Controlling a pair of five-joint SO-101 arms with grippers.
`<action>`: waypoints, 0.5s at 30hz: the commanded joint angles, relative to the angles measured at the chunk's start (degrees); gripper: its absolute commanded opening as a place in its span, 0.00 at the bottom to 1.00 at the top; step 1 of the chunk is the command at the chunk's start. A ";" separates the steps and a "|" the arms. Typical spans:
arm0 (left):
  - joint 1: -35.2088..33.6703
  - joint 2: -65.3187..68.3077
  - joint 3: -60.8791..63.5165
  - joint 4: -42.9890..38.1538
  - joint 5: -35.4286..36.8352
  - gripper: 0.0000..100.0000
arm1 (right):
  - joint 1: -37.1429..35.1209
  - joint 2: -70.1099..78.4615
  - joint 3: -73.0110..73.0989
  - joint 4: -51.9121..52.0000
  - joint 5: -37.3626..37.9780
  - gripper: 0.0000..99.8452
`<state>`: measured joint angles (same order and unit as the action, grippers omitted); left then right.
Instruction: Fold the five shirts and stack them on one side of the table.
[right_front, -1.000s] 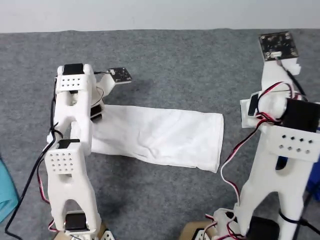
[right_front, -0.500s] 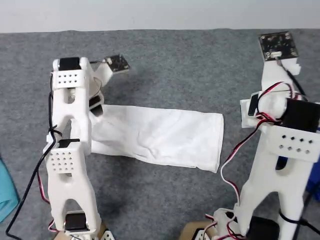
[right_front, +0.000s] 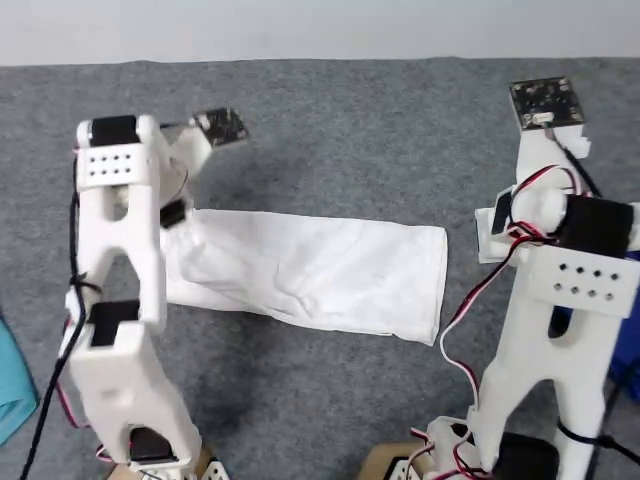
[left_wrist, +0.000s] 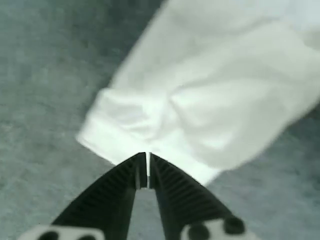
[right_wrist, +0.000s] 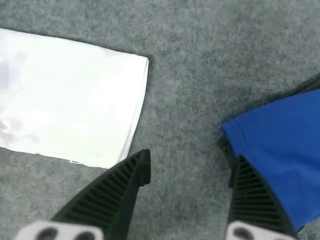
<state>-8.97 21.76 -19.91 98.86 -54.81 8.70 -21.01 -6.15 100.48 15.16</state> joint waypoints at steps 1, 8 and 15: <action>0.00 -10.81 12.70 1.67 -1.67 0.00 | 0.40 -1.98 -0.70 1.98 -0.62 0.27; 4.04 -15.56 30.02 0.09 -4.04 0.00 | 0.31 -1.98 -0.70 1.98 -0.62 0.27; 7.74 -5.98 29.76 -7.38 -3.78 0.00 | 0.48 -1.98 -0.70 1.98 -0.62 0.27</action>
<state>-2.55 13.67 11.38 93.41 -58.51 8.70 -21.01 -6.15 100.48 15.16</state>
